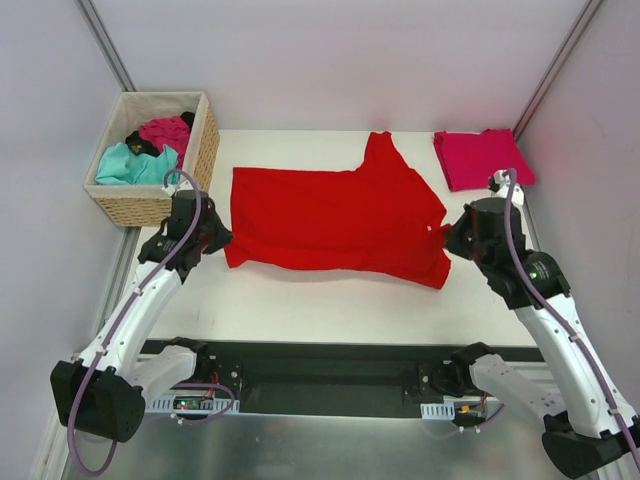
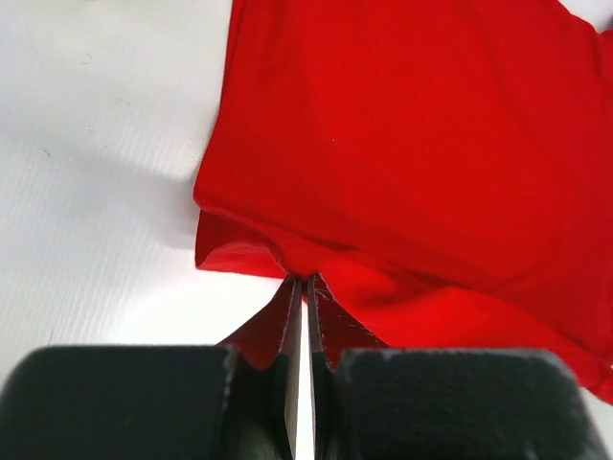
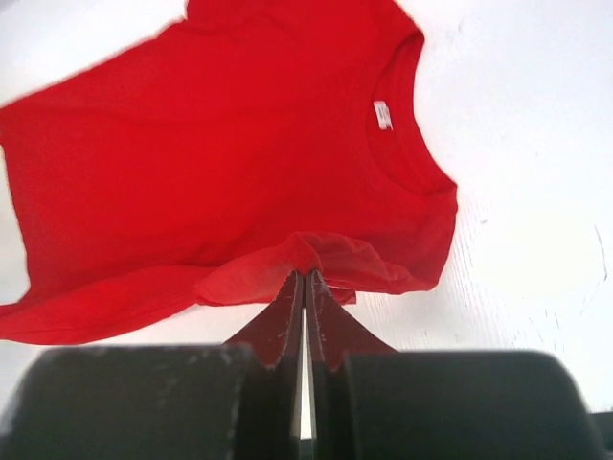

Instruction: Fold and stack the t-shirts

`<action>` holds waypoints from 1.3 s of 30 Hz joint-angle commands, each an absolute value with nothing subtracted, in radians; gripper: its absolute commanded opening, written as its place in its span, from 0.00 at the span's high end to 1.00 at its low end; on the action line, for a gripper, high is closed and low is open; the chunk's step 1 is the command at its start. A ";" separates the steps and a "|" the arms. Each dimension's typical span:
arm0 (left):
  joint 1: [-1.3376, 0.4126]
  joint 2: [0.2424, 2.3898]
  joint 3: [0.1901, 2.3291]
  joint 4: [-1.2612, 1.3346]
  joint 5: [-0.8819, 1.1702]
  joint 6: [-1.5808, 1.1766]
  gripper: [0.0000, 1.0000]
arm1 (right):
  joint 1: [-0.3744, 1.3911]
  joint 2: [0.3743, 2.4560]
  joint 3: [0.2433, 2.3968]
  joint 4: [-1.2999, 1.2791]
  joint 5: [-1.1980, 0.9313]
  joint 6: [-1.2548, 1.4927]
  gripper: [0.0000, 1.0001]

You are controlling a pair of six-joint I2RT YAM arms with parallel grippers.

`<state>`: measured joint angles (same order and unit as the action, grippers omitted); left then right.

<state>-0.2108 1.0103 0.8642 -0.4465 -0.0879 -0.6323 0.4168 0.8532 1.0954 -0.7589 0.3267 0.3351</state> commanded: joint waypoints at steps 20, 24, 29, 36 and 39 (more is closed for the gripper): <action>-0.261 1.002 0.861 -0.436 -0.110 -0.618 1.00 | 0.419 0.974 1.305 -0.703 0.199 0.288 0.99; -0.261 1.035 0.877 -0.436 -0.175 -0.617 1.00 | 0.419 1.000 1.304 -0.684 0.274 0.278 0.99; -0.261 1.077 0.885 -0.434 -0.201 -0.635 1.00 | 0.377 1.080 1.307 -0.663 0.292 0.265 0.99; -0.261 1.144 0.887 -0.431 -0.235 -0.647 1.00 | 0.364 1.258 1.313 -0.598 0.207 0.264 0.99; -0.261 1.176 0.893 -0.419 -0.259 -0.650 1.00 | 0.357 1.340 1.347 -0.577 0.198 0.258 0.99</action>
<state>-0.2501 1.1461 0.8509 -0.4442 -0.1970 -0.6399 0.3660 1.2720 1.3045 -0.6518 0.2268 0.2783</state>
